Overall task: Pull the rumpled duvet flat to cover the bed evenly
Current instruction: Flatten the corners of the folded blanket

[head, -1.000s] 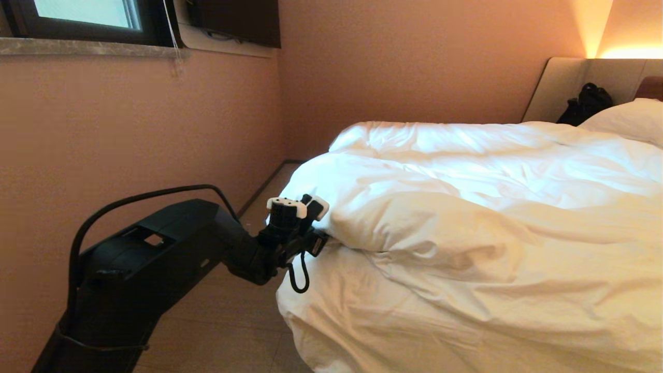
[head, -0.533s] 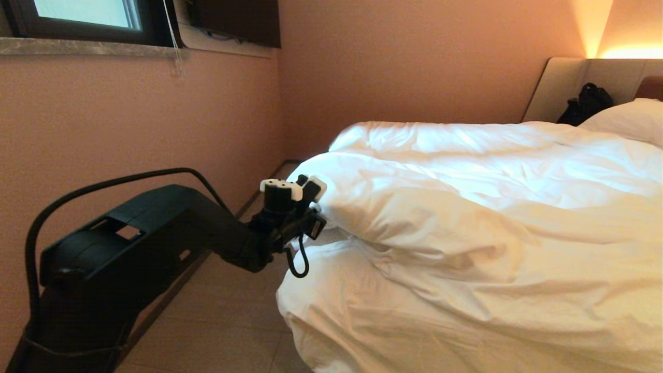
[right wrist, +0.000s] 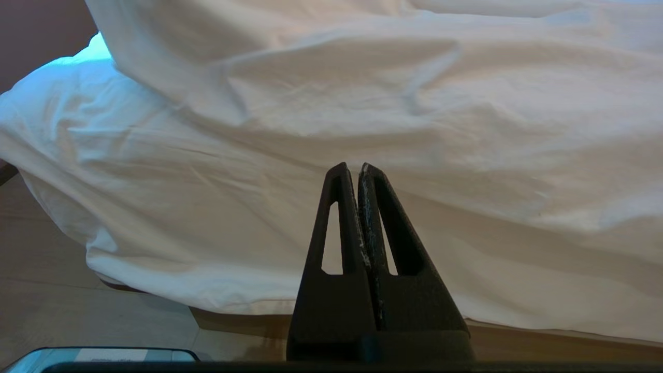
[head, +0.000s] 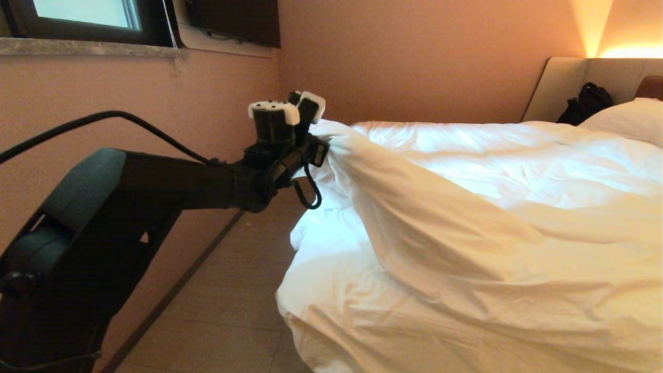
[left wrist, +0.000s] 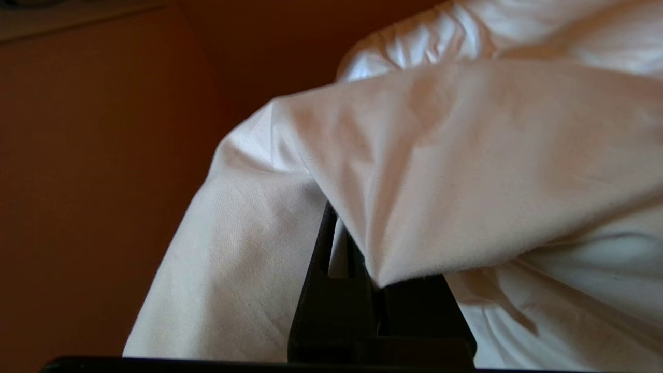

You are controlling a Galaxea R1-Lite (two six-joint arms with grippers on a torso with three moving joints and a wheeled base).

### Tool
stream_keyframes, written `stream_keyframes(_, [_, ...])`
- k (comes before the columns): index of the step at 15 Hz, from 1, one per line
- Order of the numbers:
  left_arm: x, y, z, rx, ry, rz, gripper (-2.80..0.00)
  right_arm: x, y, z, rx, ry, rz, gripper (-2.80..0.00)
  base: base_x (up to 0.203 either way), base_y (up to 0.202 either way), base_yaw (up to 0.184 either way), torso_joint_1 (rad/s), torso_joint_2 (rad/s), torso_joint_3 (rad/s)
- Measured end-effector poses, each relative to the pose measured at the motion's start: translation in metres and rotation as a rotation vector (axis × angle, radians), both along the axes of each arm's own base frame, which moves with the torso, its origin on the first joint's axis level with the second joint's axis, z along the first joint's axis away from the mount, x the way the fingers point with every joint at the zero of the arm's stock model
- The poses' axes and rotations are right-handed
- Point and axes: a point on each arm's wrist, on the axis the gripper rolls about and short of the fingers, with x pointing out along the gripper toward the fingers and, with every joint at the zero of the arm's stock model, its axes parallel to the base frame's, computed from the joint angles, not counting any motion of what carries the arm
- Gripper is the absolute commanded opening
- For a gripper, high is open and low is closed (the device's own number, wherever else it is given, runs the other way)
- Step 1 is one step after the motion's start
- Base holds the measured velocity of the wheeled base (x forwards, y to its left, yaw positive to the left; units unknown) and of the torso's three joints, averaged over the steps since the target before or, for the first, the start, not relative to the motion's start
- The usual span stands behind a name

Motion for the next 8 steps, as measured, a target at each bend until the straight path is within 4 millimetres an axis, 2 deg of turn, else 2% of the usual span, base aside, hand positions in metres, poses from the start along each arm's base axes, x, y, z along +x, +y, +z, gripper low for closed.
stream_keyframes(2, [-0.004,-0.012,0.017,-0.005,-0.003,-0.003,-2.80,0.000,0.000,0.000,0.000,0.000,0.000,-2.80,0.000,0.000,0.000,0.000,0.00,0.000])
stream_keyframes(8, [-0.031,-0.066,0.013,0.009,0.022,-0.122,-2.80,0.000,0.000,0.000,0.000,0.000,0.000,-2.80,0.000,0.000,0.000,0.000,0.00,0.000])
